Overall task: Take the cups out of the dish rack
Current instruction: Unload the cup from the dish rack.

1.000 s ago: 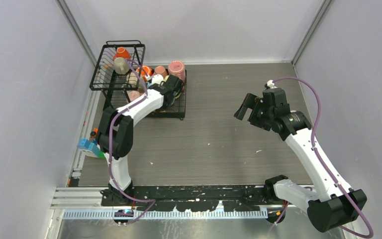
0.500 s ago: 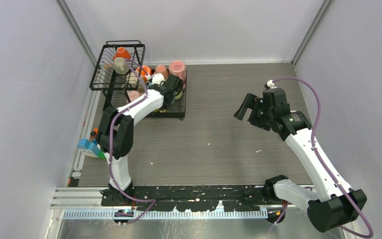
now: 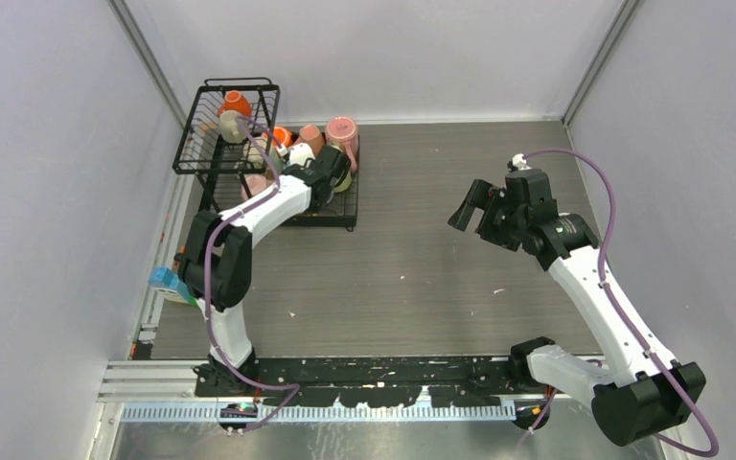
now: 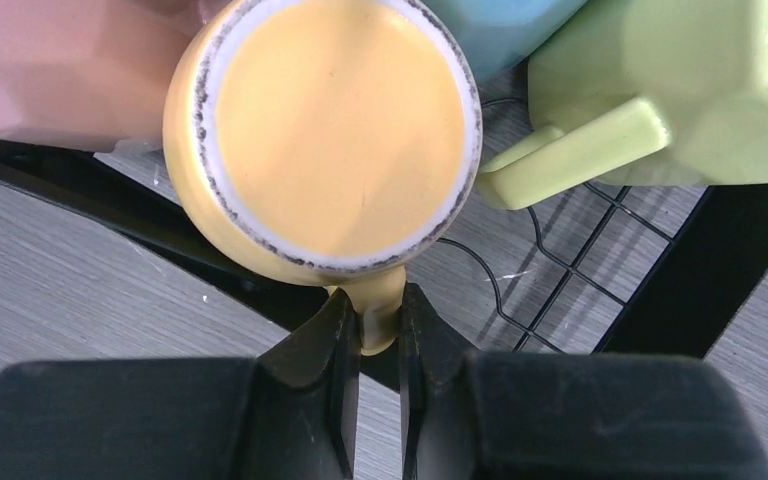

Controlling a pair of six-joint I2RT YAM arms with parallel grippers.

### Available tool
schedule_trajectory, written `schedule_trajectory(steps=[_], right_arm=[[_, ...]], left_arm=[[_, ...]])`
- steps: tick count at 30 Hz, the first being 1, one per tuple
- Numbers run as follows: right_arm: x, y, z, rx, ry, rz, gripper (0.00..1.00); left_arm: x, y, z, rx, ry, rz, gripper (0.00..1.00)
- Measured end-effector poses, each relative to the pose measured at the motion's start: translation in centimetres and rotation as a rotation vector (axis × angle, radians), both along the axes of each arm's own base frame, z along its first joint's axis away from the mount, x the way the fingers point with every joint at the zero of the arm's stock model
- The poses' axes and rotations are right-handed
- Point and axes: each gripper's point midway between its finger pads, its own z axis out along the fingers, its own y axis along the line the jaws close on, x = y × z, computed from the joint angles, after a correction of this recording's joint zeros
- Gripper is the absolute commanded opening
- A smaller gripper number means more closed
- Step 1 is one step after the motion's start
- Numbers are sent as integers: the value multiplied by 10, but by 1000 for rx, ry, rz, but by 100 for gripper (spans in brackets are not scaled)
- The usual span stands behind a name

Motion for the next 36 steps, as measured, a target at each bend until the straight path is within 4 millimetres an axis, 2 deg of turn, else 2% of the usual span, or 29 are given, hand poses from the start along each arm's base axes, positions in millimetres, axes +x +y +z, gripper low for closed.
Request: schedule_trajectory(steps=[13,25,36], right_arm=[[5,2,-6,-3,19,4,100],[14,7,-20,-15,68,11,100],[31,24,-14,39,41,41,100]], left_arm=[[-2,-4,32,-66,-71,-13,0],[-14,-10,41,-144,-92,-52,0],[-24,-25,49,-225,-97,-139,0]])
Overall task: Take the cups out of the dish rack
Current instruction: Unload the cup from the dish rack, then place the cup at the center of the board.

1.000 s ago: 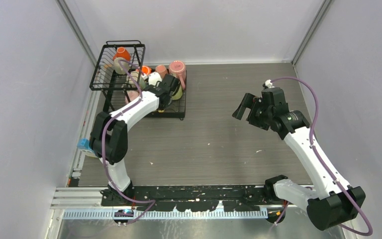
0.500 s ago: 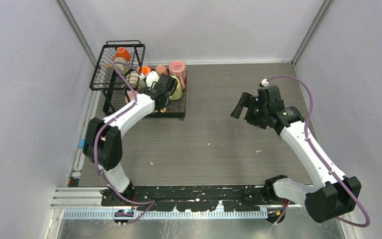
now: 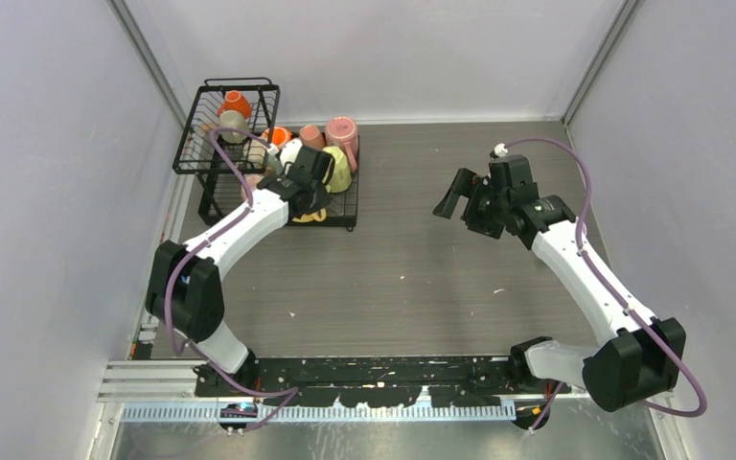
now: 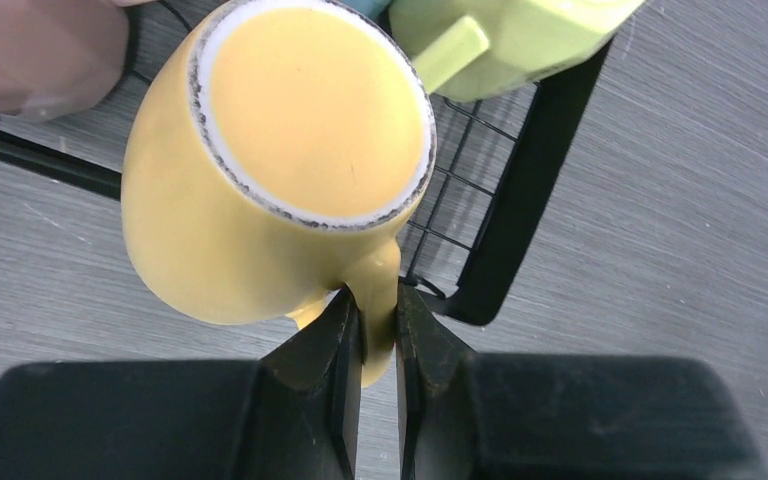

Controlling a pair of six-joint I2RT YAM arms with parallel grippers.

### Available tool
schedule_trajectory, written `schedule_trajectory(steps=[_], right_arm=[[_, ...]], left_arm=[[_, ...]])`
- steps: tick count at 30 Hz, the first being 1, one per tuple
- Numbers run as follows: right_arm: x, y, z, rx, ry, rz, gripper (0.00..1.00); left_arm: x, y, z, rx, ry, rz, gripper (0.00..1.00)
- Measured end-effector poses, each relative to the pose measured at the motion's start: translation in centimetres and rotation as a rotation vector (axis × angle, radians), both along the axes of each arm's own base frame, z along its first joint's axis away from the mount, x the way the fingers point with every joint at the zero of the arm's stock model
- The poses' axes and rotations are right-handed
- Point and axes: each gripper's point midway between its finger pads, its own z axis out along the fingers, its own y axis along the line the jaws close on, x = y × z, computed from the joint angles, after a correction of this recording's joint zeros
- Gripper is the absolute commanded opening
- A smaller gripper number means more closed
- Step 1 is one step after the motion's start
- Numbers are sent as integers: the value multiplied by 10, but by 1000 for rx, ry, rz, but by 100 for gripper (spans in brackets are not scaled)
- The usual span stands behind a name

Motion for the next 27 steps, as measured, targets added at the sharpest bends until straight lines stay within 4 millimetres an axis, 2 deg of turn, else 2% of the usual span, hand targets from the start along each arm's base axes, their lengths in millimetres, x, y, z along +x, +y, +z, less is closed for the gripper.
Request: schedule_trajectory(steps=[5,10,22,27], right_arm=[[5,14,1,50,2,11,100],[11,26,10,110,-24,20,100],[34,62,12,251,-26,17,100],[45,75,14,309,-33,3,100]], left_arm=[[0,-11,1,-41,4,-44,0],[-3,-17,6,-71,4,-71,0],[-16,-25,45,-210,-76,-82,0],[-20,-32,51,-308,-104,-61,0]])
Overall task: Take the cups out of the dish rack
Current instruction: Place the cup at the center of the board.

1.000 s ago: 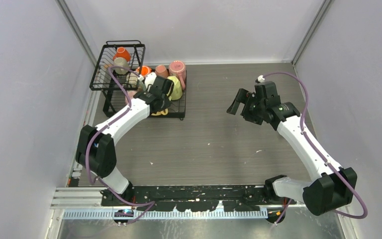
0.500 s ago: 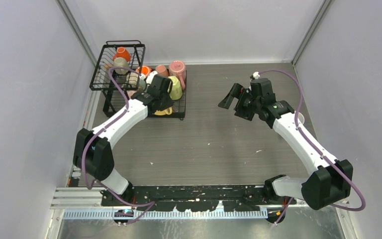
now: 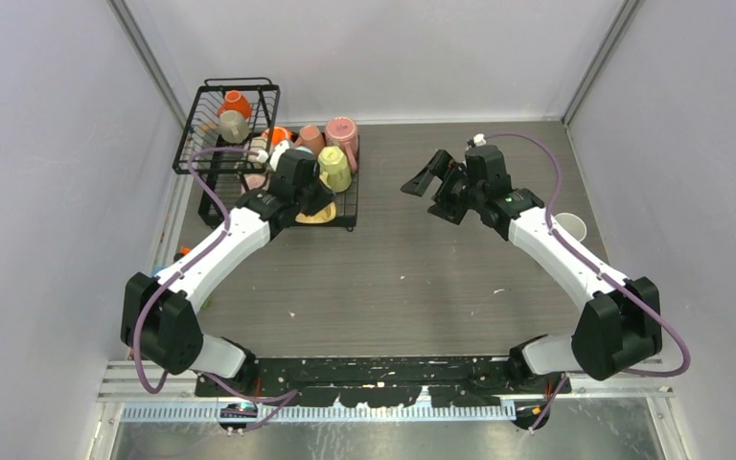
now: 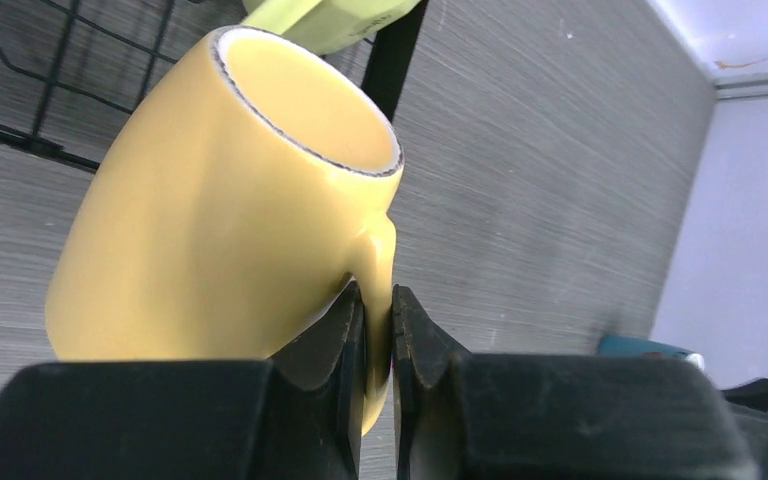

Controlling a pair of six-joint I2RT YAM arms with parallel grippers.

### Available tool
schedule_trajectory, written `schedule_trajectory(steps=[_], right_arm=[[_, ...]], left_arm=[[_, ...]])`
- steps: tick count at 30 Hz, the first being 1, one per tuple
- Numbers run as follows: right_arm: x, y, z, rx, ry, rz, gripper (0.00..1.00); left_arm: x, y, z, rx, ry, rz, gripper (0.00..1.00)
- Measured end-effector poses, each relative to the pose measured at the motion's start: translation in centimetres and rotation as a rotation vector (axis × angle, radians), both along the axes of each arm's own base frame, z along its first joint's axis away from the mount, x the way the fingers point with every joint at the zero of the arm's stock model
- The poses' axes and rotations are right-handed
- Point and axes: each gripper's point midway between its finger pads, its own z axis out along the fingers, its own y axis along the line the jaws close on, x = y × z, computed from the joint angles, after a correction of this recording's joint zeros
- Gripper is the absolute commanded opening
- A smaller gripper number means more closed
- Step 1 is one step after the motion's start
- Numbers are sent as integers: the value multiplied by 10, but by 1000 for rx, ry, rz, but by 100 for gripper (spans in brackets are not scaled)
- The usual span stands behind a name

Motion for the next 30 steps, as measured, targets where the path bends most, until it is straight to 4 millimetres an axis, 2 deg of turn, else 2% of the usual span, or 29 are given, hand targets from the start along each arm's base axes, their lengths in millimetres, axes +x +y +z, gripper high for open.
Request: schedule_trajectory(steps=[5,13,17,22,30], right_arm=[[9,14,0,58,3,-15,100],[17,28,0,89,-26,-9,100],[12,35,-4,24,-105,25,100],[1,33,-8,-32,-239,73,99],[8,30,2,-79,-450,111,95]], left_arm=[[-1,-10,2,-124,-9,31,0],[8,-30,21,-366,-22,98,0],[11,-39,34,-485,-13,127,0],[10,-50,45,-617,28,148,0],[6,-62,62,-753,90,149,0]])
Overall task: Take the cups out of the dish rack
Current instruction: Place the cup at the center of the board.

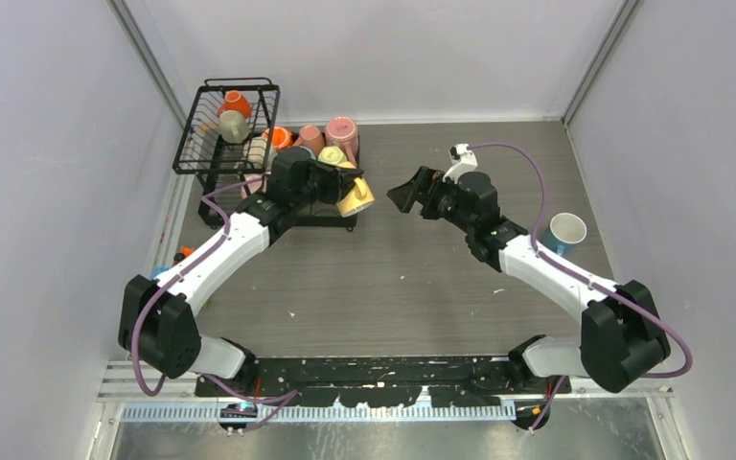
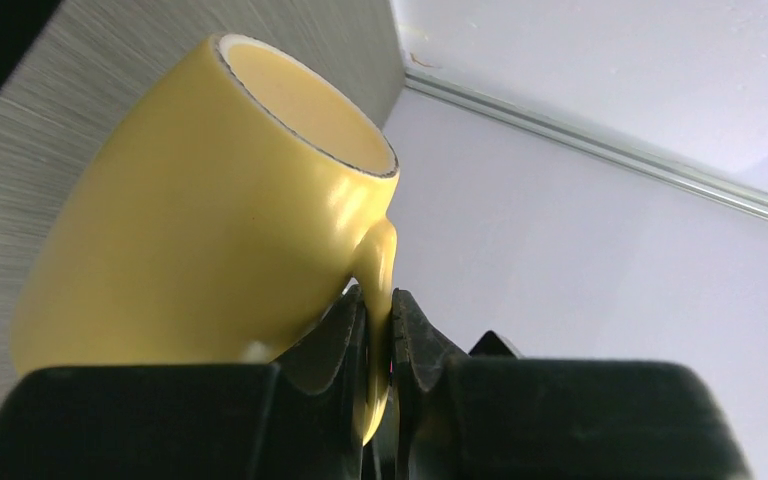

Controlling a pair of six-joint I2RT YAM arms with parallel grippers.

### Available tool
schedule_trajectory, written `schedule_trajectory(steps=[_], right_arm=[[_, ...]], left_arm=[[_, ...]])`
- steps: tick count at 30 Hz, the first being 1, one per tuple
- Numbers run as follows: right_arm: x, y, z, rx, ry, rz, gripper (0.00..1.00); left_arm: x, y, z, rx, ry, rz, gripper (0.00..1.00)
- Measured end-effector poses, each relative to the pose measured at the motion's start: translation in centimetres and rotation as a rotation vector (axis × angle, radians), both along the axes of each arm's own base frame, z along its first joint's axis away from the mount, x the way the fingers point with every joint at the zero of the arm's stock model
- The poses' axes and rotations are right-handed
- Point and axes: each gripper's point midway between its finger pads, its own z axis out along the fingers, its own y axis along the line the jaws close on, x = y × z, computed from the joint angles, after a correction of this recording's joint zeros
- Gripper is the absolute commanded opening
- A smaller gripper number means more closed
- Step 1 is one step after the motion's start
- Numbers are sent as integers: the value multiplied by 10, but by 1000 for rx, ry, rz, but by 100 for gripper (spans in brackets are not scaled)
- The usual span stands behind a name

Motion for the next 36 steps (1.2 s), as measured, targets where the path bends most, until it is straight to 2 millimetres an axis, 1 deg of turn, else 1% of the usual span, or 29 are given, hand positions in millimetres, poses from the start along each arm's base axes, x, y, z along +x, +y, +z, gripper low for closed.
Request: schedule_trajectory(steps=[5,9,14,17,19,23,29,32,36], right_arm=[[-1,6,18,1,-104,41,90],[-8,11,28,-5,-175,73,83],[-18,22,28,-45,-228,117,79],[-20,26,29,-64,-260,127,77],[-18,27,31,-71,-290,124,75],[-7,28,35,-78,-345,92,74],[10,31,31,-97,-395,31,73],[14,31,33,-101,-417,2,70],[15,33,43,-87,-454,-33,65]], left_arm=[[1,-6,23,-66,-12,-7,0],[-2,-11,38,-110,-22,-18,0],[-7,-19,45,-130,-20,-36,0],[-12,-27,52,-144,-24,-54,0],[-15,-32,58,-153,-33,-65,0],[-19,-39,71,-174,-51,-82,0],[-19,-42,79,-209,-47,-75,0],[-20,-44,83,-232,-45,-72,0],[-19,-47,91,-274,-49,-67,0]])
